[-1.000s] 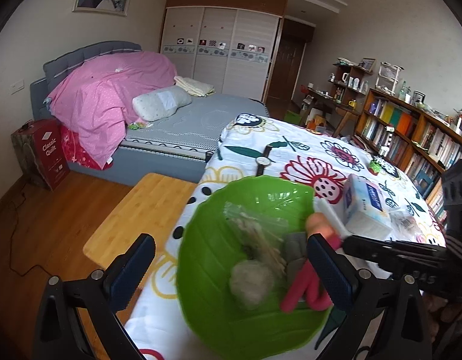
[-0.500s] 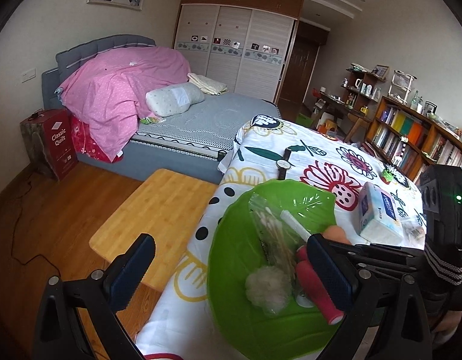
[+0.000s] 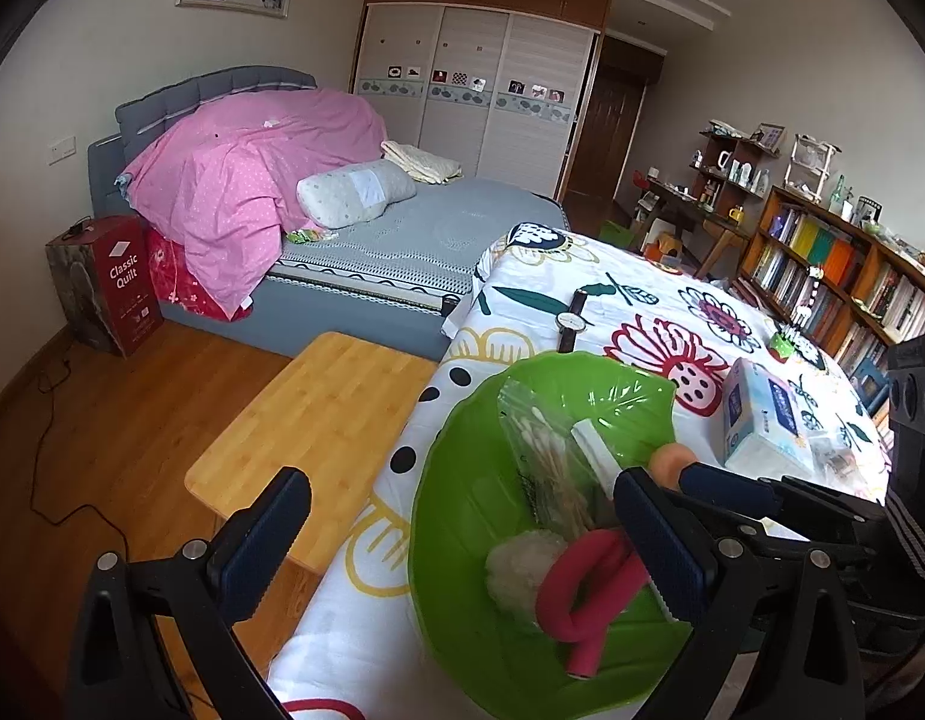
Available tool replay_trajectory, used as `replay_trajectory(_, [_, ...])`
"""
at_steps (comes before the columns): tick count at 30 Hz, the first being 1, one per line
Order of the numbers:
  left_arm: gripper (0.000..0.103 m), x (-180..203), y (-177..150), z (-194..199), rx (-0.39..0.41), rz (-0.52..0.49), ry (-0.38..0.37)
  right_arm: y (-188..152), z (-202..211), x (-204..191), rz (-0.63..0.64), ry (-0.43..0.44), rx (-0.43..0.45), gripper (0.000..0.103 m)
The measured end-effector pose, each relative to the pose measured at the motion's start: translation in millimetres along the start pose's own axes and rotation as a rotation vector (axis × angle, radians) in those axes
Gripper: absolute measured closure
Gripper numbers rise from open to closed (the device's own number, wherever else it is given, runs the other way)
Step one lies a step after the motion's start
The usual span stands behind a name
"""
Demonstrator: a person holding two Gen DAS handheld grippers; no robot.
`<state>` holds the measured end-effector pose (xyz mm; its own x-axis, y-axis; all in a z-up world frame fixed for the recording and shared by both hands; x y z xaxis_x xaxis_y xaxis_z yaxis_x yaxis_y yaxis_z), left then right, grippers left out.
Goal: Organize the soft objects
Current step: 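Lower the white strip into the green tray and open the right tool, then move both tools away from the tray back over the clear bags on the bed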
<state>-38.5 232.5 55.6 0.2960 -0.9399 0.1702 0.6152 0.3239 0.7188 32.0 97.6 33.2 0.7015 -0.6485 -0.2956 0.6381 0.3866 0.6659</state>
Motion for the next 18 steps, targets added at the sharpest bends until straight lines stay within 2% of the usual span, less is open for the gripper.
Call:
replay_trajectory(5, [0.0, -1.2, 1.2, 3.9, 0.008, 0.014, 0.009, -0.5, 11.1, 3.5, -0.026, 0.054, 0.028, 0.039])
replay_trajectory(7, [0.0, 0.1, 1.0, 4.0, 0.004, 0.01, 0.021, -0.5, 19.7, 3.2, -0.024, 0.059, 0.067, 0.02])
replay_trajectory(8, [0.0, 1.7, 1.0, 3.6, 0.002, 0.007, 0.023, -0.9, 24.7, 2.7, -0.026, 0.05, 0.086, 0.014])
replay_trajectory(9, [0.0, 3.0, 0.8, 3.6, 0.0, 0.004, 0.023, -1.5, 32.3, 4.1, -0.033, 0.003, 0.127, 0.002])
replay_trajectory(11, [0.0, 6.2, 0.5, 3.9, -0.003, -0.003, 0.024, -2.8, 43.8, 8.8, -0.051, -0.086, 0.194, 0.0])
replay_trajectory(13, [0.0, 9.7, 0.2, 3.5, -0.007, -0.007, 0.024, -4.3, 49.8, 15.7, -0.075, -0.139, 0.215, 0.0])
replay_trajectory(15, [0.0, 13.6, 0.3, 3.3, -0.012, -0.01, 0.024, -5.9, 51.4, 28.9, -0.142, -0.195, 0.189, 0.0])
replay_trajectory(18, [0.0, 21.5, 1.2, 2.6, -0.018, -0.02, 0.033, -7.3, 50.1, 51.3, -0.253, -0.217, 0.126, 0.0])
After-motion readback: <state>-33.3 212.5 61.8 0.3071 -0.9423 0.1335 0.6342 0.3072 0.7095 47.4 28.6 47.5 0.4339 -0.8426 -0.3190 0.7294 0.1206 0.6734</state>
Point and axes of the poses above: each gripper's, at about its wrist camera, not at the fingertips, and z roughly against the way its jaws point, x to its right, y to its top, the point moved 3 cm from there along -z, roughly the way its jaws point, and after that the axes turned 4 degrees about -x, right-handed, at the moved point
